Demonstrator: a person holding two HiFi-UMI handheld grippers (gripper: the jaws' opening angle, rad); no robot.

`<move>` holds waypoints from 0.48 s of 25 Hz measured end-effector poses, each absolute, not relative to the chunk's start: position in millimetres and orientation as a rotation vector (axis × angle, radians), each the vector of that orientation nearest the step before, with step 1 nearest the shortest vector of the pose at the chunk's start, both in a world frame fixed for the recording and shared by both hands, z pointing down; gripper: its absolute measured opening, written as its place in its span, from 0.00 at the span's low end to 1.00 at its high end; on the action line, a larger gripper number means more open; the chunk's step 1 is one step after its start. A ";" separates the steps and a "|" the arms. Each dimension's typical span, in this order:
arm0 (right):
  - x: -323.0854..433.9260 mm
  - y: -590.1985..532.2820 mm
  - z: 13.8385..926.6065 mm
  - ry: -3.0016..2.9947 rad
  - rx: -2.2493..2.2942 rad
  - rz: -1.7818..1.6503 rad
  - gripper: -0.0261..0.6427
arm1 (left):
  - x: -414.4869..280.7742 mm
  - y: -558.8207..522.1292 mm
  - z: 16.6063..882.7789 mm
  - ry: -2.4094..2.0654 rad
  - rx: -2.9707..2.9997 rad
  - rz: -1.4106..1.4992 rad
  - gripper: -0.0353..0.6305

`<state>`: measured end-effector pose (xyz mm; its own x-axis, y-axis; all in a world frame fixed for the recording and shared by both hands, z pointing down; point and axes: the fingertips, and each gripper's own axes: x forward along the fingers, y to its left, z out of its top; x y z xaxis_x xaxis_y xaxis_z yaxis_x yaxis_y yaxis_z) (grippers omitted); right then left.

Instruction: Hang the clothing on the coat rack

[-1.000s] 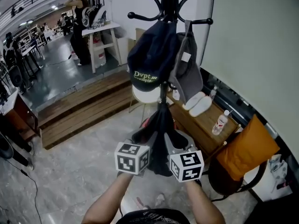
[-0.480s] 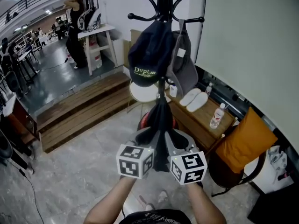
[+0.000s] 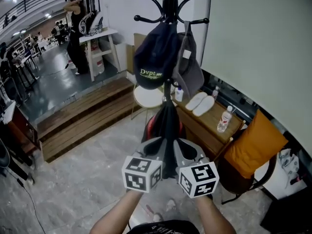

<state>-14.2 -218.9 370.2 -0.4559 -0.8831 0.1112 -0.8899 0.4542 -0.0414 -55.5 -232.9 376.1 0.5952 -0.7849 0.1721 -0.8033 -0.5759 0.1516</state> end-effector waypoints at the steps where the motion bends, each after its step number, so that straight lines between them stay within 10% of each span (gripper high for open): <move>1: -14.1 -217.2 368.7 -2.616 1.598 0.138 0.04 | -54.6 -231.5 374.5 -1.316 2.615 0.119 0.06; 12: -14.4 -209.5 365.5 -2.605 1.606 0.118 0.04 | -51.5 -228.0 371.8 -1.294 2.627 0.099 0.06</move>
